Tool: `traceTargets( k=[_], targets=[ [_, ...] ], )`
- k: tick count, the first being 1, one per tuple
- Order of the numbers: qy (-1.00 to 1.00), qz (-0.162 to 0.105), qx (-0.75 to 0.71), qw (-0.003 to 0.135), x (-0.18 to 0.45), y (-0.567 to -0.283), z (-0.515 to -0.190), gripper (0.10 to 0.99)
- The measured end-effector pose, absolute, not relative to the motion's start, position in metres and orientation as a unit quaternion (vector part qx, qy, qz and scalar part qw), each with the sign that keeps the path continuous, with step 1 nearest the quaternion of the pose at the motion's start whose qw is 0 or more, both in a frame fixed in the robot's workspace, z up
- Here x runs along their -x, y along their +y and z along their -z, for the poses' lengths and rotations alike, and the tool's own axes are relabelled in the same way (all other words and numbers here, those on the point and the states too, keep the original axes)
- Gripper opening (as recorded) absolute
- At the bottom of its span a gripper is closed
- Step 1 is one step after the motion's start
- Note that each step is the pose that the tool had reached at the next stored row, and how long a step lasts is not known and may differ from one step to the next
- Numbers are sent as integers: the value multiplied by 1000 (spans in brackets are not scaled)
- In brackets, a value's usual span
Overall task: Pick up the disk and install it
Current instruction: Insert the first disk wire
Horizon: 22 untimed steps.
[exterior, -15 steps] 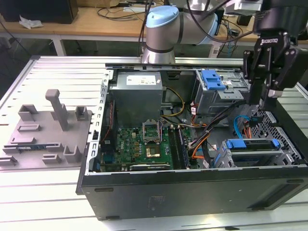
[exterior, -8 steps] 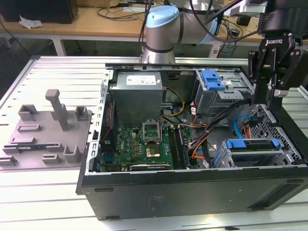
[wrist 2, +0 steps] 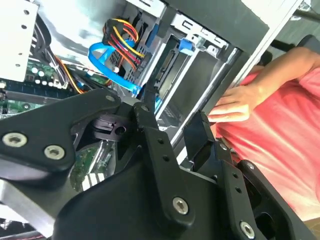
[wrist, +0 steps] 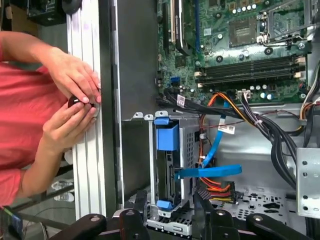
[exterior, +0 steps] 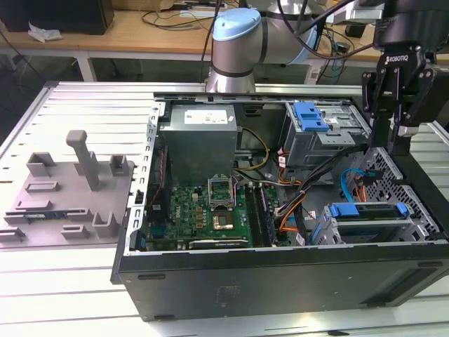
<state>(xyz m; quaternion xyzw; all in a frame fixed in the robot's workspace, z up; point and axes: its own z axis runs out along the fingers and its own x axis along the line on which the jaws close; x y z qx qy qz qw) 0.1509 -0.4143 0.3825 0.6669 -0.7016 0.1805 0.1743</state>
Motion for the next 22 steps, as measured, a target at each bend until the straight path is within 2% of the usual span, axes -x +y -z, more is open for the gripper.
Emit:
traceTargets(
  k=[5,10,20,21,22],
  targets=[
    [-728,-173,-638,181,-154,-414,-375,502],
    [-725,-180,-637,188,-165,-401,-366,502],
    [-723,-177,-639,193,-169,-400,-350,502],
    [-723,-177,-639,194,-170,-400,-349,486],
    [-723,-177,-639,194,-170,-400,-349,420]
  ],
)
